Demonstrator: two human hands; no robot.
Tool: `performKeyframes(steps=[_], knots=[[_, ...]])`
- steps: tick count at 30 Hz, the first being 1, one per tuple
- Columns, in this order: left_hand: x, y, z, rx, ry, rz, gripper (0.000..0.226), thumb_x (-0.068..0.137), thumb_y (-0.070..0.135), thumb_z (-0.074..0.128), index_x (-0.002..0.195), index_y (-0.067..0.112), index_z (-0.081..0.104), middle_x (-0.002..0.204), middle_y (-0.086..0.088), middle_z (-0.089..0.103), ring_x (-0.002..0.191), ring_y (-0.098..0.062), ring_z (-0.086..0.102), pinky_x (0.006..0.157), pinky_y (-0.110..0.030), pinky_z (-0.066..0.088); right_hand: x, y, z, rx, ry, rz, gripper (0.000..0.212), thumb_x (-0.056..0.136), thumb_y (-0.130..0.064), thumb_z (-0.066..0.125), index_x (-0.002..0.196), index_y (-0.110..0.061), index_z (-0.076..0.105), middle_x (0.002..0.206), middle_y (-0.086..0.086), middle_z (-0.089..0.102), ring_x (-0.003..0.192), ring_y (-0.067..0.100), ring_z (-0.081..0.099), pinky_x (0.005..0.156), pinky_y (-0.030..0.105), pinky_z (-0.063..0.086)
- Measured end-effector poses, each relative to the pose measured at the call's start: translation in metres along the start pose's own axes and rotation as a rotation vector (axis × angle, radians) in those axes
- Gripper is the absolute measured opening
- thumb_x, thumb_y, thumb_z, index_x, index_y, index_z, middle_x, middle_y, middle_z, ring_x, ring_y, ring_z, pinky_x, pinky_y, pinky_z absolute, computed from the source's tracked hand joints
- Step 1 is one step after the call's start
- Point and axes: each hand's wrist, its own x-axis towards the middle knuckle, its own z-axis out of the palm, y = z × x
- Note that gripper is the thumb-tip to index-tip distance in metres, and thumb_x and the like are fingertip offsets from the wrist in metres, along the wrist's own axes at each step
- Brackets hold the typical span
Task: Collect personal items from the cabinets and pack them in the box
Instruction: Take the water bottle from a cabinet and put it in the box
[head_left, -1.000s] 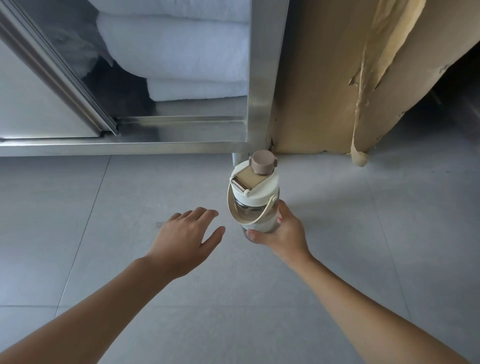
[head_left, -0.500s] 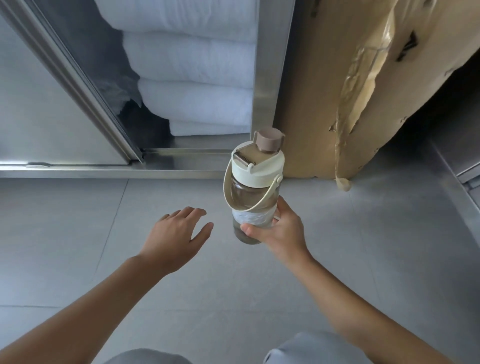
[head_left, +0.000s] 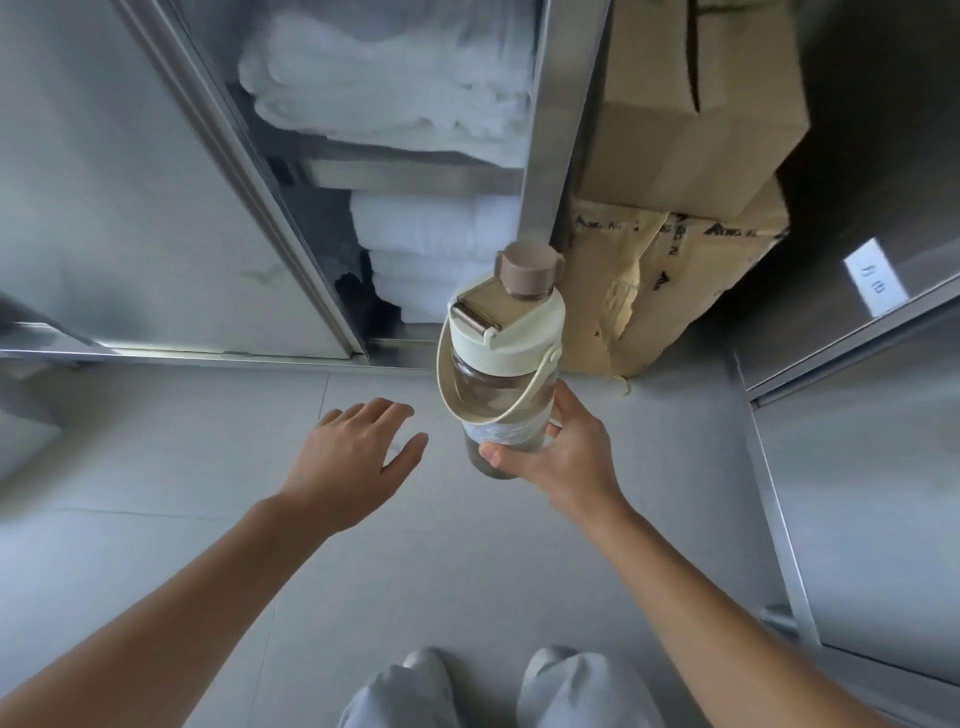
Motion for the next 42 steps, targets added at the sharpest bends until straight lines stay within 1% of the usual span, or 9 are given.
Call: performKeyframes(steps=[3,5,7,11,13,18,32,37,42], knots=[[-0.023,0.019,-0.093,0.027,0.036,0.006,0.057,0.094,0.057,0.028,0.119,0.018,0.062,0.113,0.004,0.067,0.097,-0.024,0.065,0.083,-0.037,0.049,-0.024,-0.092,-0.032,0.013,-0.004,-0.041,0.068,0.055,-0.05,0.089,0.111,-0.065,0.055,0.107,-0.032,0.071,0.103,-0.009,0.065,0.076,0.005,0.049],[-0.039,0.033,-0.155,0.025,0.079,-0.001,0.055,0.095,0.055,0.03,0.118,0.018,0.063,0.111,0.003,0.068,0.096,-0.025,0.065,0.083,-0.037,0.05,-0.041,-0.154,-0.052,0.022,0.004,-0.064,0.069,0.055,-0.052,0.089,0.114,-0.06,0.056,0.109,-0.03,0.07,0.105,-0.007,0.065,0.076,0.006,0.049],[-0.054,0.045,-0.215,0.038,0.128,-0.001,0.053,0.095,0.055,0.03,0.119,0.019,0.061,0.111,0.004,0.067,0.097,-0.024,0.065,0.084,-0.037,0.049,-0.057,-0.215,-0.072,0.022,0.02,-0.115,0.069,0.055,-0.054,0.089,0.116,-0.05,0.057,0.11,-0.026,0.071,0.105,-0.003,0.066,0.076,0.009,0.051],[-0.083,0.067,-0.319,0.043,0.218,0.007,0.054,0.095,0.057,0.029,0.123,0.021,0.059,0.115,0.005,0.066,0.098,-0.024,0.064,0.084,-0.036,0.047,-0.084,-0.319,-0.104,0.04,0.019,-0.198,0.07,0.059,-0.049,0.092,0.117,-0.06,0.053,0.112,-0.026,0.071,0.105,0.001,0.069,0.083,0.028,0.061],[-0.099,0.075,-0.364,0.047,0.278,0.025,0.054,0.096,0.057,0.029,0.123,0.022,0.059,0.117,0.005,0.066,0.098,-0.024,0.064,0.082,-0.036,0.047,-0.096,-0.362,-0.118,0.052,0.035,-0.226,0.07,0.059,-0.05,0.093,0.119,-0.053,0.056,0.111,-0.023,0.072,0.105,0.003,0.07,0.086,0.036,0.062],[-0.14,0.086,-0.45,0.056,0.412,0.041,0.052,0.096,0.058,0.029,0.12,0.024,0.059,0.113,0.007,0.066,0.093,-0.023,0.064,0.072,-0.031,0.043,-0.127,-0.444,-0.139,0.042,0.088,-0.265,0.072,0.057,-0.056,0.092,0.12,-0.046,0.057,0.111,-0.026,0.073,0.104,-0.001,0.069,0.089,0.037,0.061],[-0.202,0.107,-0.541,0.084,0.611,0.039,0.043,0.098,0.056,0.036,0.118,0.026,0.059,0.112,0.008,0.064,0.093,-0.023,0.063,0.07,-0.029,0.036,-0.175,-0.559,-0.163,0.052,0.076,-0.454,0.068,0.063,-0.054,0.092,0.122,-0.038,0.062,0.112,-0.021,0.073,0.108,0.005,0.069,0.092,0.04,0.059],[-0.209,0.111,-0.553,0.067,0.684,-0.021,0.043,0.098,0.059,0.032,0.115,0.029,0.057,0.113,0.011,0.064,0.087,-0.021,0.064,0.07,-0.03,0.039,-0.17,-0.575,-0.169,0.054,0.009,-0.501,0.069,0.058,-0.06,0.088,0.118,-0.039,0.061,0.107,-0.024,0.072,0.101,-0.002,0.067,0.084,0.031,0.061],[-0.218,0.115,-0.553,0.044,0.714,-0.138,0.047,0.097,0.064,0.026,0.117,0.033,0.055,0.116,0.016,0.061,0.094,-0.015,0.065,0.069,-0.032,0.047,-0.156,-0.585,-0.17,0.084,-0.121,-0.495,0.072,0.054,-0.058,0.089,0.118,-0.042,0.061,0.108,-0.023,0.073,0.102,-0.001,0.068,0.082,0.025,0.057]])
